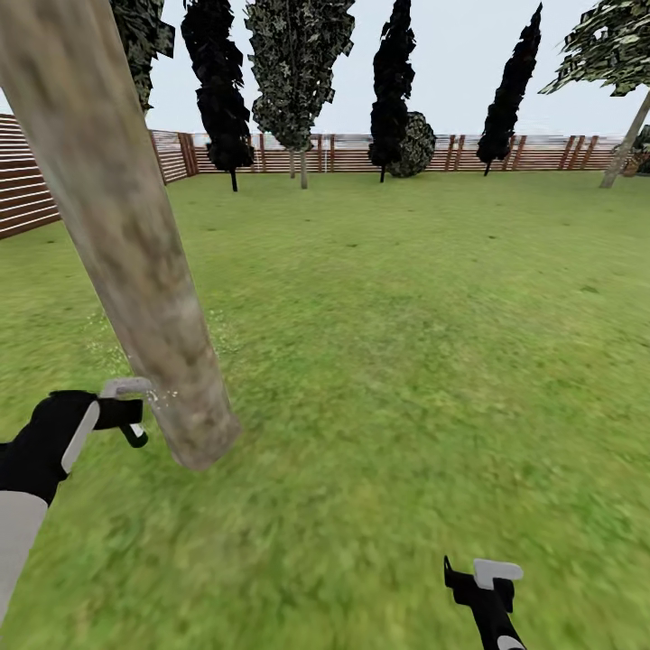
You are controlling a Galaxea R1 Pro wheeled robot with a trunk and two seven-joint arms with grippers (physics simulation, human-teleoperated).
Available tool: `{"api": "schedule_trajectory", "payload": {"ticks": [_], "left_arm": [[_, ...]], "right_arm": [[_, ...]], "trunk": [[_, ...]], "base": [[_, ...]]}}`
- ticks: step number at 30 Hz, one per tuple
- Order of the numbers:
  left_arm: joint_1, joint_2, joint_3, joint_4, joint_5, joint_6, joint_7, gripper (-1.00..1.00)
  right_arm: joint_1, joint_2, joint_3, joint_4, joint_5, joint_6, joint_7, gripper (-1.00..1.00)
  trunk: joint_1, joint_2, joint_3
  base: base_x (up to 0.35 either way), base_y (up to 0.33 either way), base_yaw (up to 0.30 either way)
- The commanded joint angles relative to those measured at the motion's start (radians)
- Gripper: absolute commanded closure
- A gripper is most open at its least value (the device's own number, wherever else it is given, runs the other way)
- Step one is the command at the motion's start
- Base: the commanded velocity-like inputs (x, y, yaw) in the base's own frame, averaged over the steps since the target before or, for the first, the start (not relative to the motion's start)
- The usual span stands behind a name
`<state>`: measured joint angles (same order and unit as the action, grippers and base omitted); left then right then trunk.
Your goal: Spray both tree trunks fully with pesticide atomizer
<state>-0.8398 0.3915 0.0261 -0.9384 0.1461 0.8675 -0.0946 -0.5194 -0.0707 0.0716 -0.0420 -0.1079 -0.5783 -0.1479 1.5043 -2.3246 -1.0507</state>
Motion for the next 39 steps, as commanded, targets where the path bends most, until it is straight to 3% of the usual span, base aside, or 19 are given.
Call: {"api": "schedule_trajectory", "payload": {"ticks": [1,3,12,16,19,23,39], "left_arm": [[0.000,0.008,0.000,-0.003,0.012,0.006,-0.018,1.00],[-0.003,0.014,-0.007,-0.004,0.010,0.008,-0.069,1.00],[-0.012,0.037,-0.012,-0.054,0.010,0.064,-0.085,1.00],[-0.010,0.038,-0.059,-0.061,0.010,0.067,-0.085,1.00],[-0.001,0.039,-0.065,-0.059,0.009,0.066,-0.084,1.00],[0.006,0.088,-0.066,-0.049,0.010,0.064,-0.083,1.00],[0.005,0.083,-0.074,-0.049,0.013,0.063,-0.085,1.00]], "right_arm": [[0.000,0.000,0.008,0.001,-0.010,-0.003,-0.001,-1.00],[0.000,-0.001,0.008,0.001,-0.010,-0.003,-0.001,-1.00],[0.000,0.000,0.008,0.001,-0.010,-0.003,-0.001,-1.00],[0.000,0.000,0.008,0.001,-0.010,-0.003,-0.001,-1.00],[0.000,0.000,0.008,0.001,-0.010,-0.003,-0.001,-1.00],[-0.001,0.000,0.008,0.001,-0.010,-0.003,-0.001,-1.00],[-0.001,0.000,0.008,0.001,-0.010,-0.003,-0.001,-1.00]], "trunk": [[0.000,0.000,-0.001],[0.000,0.000,-0.001],[0.000,0.000,-0.001],[0.000,0.000,-0.001],[0.000,0.000,-0.001],[0.000,0.000,-0.001],[0.000,0.000,-0.001]], "base": [[0.000,0.000,0.000],[0.000,0.000,0.000],[0.064,0.000,0.000],[0.276,0.000,0.000],[0.033,0.000,0.002],[0.003,0.000,0.207],[0.125,-0.172,0.045]]}}
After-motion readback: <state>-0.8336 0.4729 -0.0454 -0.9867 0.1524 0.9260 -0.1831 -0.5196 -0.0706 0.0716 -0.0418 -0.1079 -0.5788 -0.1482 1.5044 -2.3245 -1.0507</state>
